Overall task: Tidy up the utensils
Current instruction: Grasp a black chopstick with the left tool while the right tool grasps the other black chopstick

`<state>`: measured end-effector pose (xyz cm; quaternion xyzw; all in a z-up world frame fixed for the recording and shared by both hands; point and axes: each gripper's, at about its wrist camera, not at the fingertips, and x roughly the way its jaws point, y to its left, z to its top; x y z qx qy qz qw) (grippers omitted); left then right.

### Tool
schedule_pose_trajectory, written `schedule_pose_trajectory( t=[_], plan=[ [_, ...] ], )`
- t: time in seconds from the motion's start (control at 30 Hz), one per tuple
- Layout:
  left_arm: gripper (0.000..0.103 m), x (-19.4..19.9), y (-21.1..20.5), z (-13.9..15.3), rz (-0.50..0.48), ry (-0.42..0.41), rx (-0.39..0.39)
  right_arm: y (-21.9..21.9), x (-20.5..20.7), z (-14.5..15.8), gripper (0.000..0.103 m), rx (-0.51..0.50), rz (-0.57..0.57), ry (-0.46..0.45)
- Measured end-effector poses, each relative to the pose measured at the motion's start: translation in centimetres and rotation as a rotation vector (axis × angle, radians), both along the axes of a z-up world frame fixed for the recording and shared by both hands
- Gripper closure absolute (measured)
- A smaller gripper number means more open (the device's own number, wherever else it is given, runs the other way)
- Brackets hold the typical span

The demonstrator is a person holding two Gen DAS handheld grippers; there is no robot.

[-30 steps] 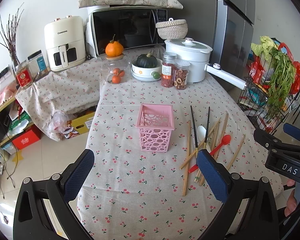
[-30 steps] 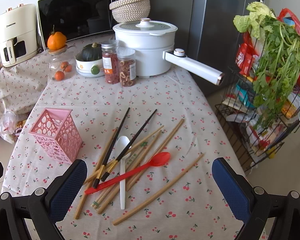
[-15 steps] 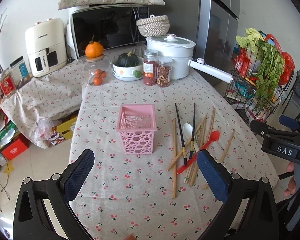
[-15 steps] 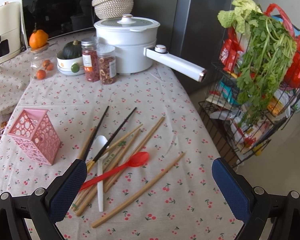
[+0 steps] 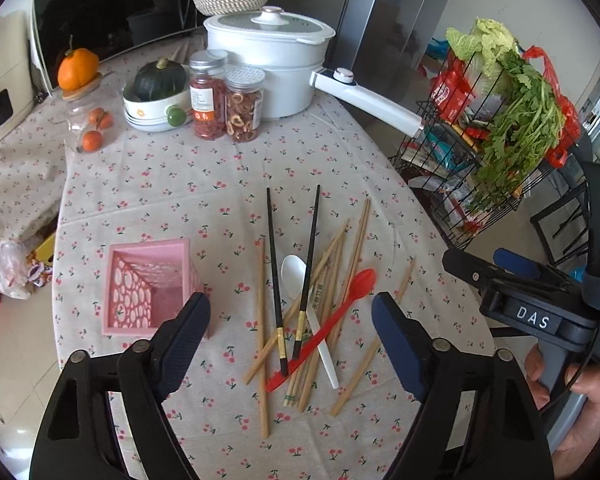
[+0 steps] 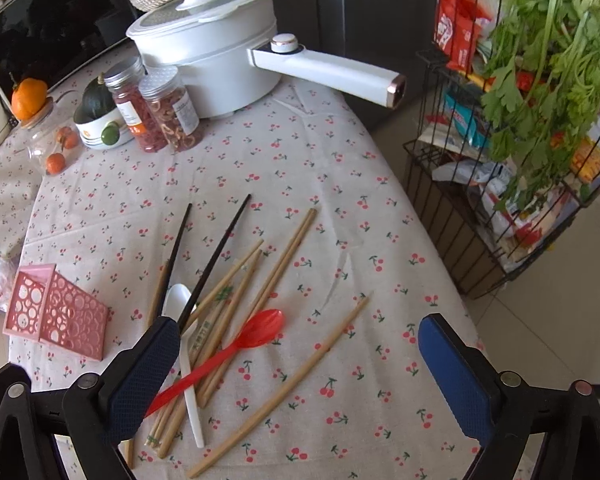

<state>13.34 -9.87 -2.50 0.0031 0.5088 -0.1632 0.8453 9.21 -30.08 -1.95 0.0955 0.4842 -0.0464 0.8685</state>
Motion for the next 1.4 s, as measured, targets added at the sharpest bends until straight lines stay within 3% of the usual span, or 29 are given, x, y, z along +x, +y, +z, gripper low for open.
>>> schedule_pose_trajectory(
  t=[0.1, 0.23, 0.33, 0.57, 0.7, 0.87, 1.07, 1.27, 1.4],
  plan=[
    [0.040, 3.6, -2.2, -2.5, -0.004, 0.060, 0.037, -1.7, 1.5, -2.4, 0.017, 0.067, -0.015, 0.061],
    [0.065, 7.9, -4.5, -6.2, -0.002, 0.108, 0.107, -3.1, 3.4, -4.5, 0.020, 0.137, -0.020, 0.105],
    [0.074, 10.8, -5.2, -8.9, 0.011, 0.149, 0.153, -3.8, 4.5, -6.2, 0.021, 0.170, -0.013, 0.135],
    [0.082, 14.5, -4.9, -13.2, 0.062, 0.219, 0.197, -4.4, 5.7, -8.5, 0.023, 0.155, 0.012, 0.186],
    [0.098, 14.9, -4.7, -14.0, 0.061, 0.220, 0.202, -4.4, 6.1, -8.8, 0.023, 0.152, 0.021, 0.187],
    [0.098, 13.1, -4.9, -12.2, 0.028, 0.166, 0.178, -3.8, 6.4, -8.8, 0.023, 0.159, 0.037, 0.179],
    [0.098, 7.4, -2.9, -6.1, -0.028, 0.058, 0.067, -2.6, 6.6, -8.7, 0.024, 0.197, 0.058, 0.167],
    [0.098, 0.7, 0.8, -0.4, -0.044, -0.057, -0.019, -0.3, 7.4, -7.6, 0.034, 0.275, 0.098, 0.121],
    [0.098, -2.8, 3.1, 1.8, -0.045, -0.114, -0.065, 1.2, 9.0, -7.9, 0.050, 0.316, 0.100, 0.124]
  ],
)
